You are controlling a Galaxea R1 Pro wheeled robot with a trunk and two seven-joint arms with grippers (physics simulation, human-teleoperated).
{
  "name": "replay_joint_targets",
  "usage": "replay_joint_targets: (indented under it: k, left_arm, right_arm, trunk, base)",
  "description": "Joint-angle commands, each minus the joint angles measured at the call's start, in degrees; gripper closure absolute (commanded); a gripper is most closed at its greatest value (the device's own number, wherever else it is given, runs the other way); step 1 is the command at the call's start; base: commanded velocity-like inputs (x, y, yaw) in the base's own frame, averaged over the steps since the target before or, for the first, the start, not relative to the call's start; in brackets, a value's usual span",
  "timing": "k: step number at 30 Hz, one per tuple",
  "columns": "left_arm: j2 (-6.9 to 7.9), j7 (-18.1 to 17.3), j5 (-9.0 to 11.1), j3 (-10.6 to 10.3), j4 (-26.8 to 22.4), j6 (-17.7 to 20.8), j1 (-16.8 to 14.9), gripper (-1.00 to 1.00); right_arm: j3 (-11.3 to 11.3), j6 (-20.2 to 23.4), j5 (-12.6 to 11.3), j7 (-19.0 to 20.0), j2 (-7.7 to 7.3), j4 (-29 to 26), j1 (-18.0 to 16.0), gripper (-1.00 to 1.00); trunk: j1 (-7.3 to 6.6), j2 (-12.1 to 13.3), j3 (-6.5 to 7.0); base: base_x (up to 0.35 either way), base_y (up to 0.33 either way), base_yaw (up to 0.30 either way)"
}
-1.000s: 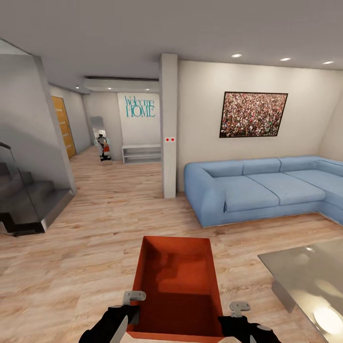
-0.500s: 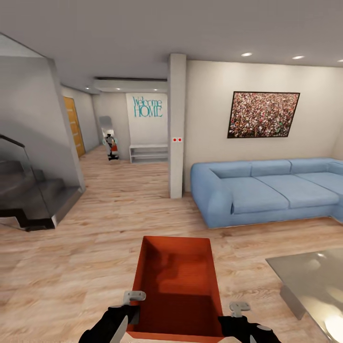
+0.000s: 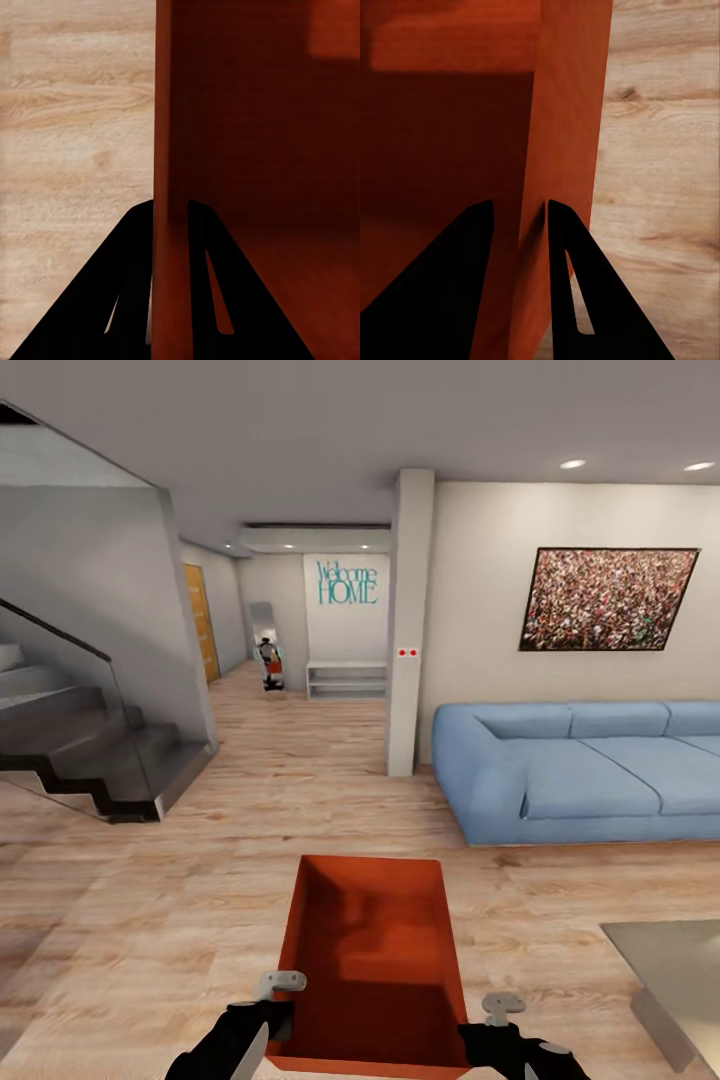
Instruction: Move the two storage containers from the living room to the garage. In the garage, place one container on the floor and stack the other container on top of it (either order is fine).
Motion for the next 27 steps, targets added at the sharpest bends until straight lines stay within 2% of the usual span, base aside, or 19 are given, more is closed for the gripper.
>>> replay_joint_targets:
  k: [1, 6, 27]
  left_arm:
    - [0.04, 0.9, -1.1, 0.6, 0.0, 0.5, -0.1, 1.0]
    - [0.04, 0.9, -1.1, 0.6, 0.0, 0.5, -0.1, 1.0]
    - [0.04, 0.9, -1.1, 0.6, -0.1, 0.5, -0.1, 1.0]
  right_arm:
    - [0.1, -1.1, -0.5, -2.7, -0.04, -0.3, 0.0, 1.0]
    - [0.1, -1.1, -0.5, -2.7, -0.04, -0.3, 0.0, 1.0]
    - [0.1, -1.1, -0.5, -2.7, -0.04, -0.2, 0.0, 1.0]
  trunk:
    - [0.03, -0.1, -0.17]
    - [0.03, -0.1, -0.32]
    - [0.03, -0.1, -0.5]
  base:
    - [0.0, 0.0, 0.218]
    - [0.0, 0.0, 0.101]
    - [0.0, 0.0, 0.003]
